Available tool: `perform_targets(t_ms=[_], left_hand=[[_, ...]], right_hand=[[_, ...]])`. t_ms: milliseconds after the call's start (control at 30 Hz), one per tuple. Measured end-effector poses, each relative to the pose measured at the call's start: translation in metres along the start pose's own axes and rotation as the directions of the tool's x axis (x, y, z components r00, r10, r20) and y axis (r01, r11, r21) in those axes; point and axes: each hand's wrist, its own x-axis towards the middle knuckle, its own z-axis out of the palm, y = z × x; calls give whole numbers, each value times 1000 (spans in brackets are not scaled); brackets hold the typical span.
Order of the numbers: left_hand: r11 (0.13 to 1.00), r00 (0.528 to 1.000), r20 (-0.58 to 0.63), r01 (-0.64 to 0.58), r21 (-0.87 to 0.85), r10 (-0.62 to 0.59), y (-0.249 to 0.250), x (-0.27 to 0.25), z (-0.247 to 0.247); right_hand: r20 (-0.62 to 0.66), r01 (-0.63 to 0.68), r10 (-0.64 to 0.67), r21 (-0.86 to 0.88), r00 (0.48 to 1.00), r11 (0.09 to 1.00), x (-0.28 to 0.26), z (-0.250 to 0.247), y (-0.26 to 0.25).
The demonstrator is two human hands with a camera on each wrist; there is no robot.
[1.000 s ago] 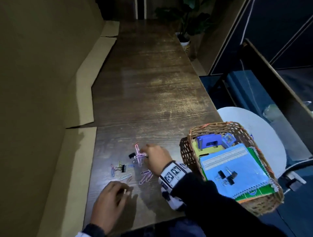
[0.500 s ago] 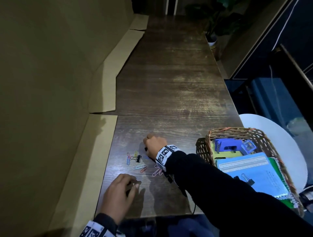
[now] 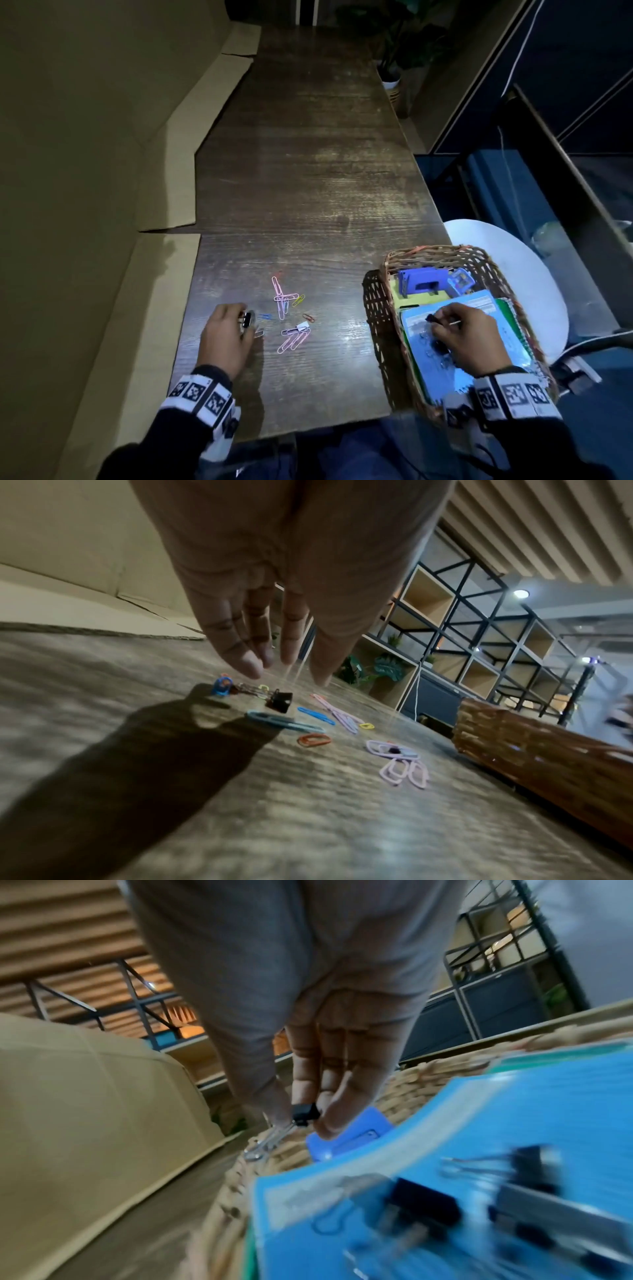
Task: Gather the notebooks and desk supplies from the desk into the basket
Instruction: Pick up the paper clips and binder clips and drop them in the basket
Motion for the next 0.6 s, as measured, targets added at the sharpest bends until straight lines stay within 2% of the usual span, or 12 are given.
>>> perform_targets(t_ms=[133,333,433,600], left_hand=[[994,998,67,-12,109,5,5,20,10],[976,995,98,-50,213,29,9,31,12],[973,994,100,-69,219,48,17,33,9],[977,994,102,-65,202,45,24,25,0]], right_hand=[[11,-44,44,-25,999,999,-13,3,32],[-91,-131,128,-24,988,991,-34,-31,68],[-136,-157,156,4,978,988,-45,-37,76],[-99,-164,166,23,981,986,-53,-31,82]])
